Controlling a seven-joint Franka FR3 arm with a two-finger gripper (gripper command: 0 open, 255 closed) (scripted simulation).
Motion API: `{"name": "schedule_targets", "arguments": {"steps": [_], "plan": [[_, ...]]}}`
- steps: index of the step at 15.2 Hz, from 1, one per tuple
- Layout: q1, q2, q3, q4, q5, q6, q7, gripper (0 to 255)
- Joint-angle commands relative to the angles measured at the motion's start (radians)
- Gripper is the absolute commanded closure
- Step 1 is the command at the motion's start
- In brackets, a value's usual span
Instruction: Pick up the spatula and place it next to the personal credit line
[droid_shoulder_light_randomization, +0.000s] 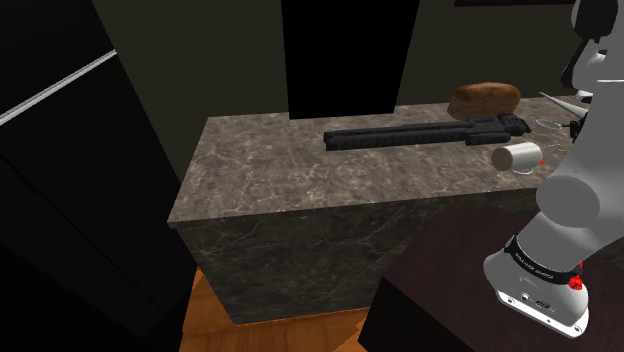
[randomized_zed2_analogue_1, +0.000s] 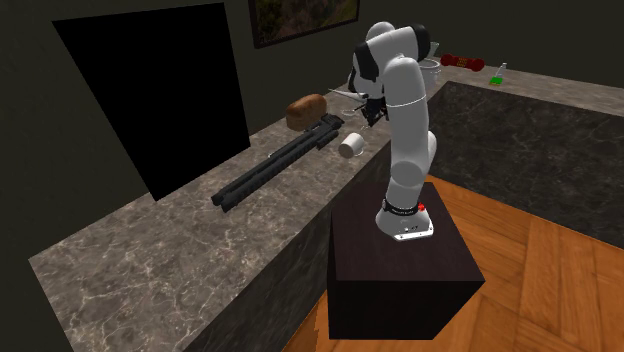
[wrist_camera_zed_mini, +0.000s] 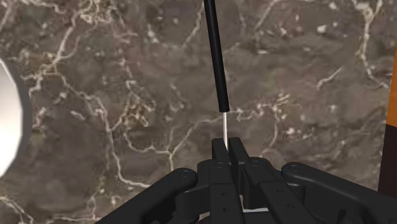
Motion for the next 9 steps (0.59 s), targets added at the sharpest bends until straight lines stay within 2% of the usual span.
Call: {"name": "schedule_targets", "arguments": {"steps": [1, 6, 7, 9], "plan": [[-0.006, 0.006, 0.007, -0.003, 0.007, 0.006, -0.005, 255], [-0.006, 0.006, 0.007, -0.003, 0.007, 0.005, -0.005, 255], [-0.006, 0.007, 0.007, -0.003, 0.008, 0.006, -0.005, 0], [-0.005, 0.006, 0.007, -0.004, 0.007, 0.006, -0.005, 0]]}}
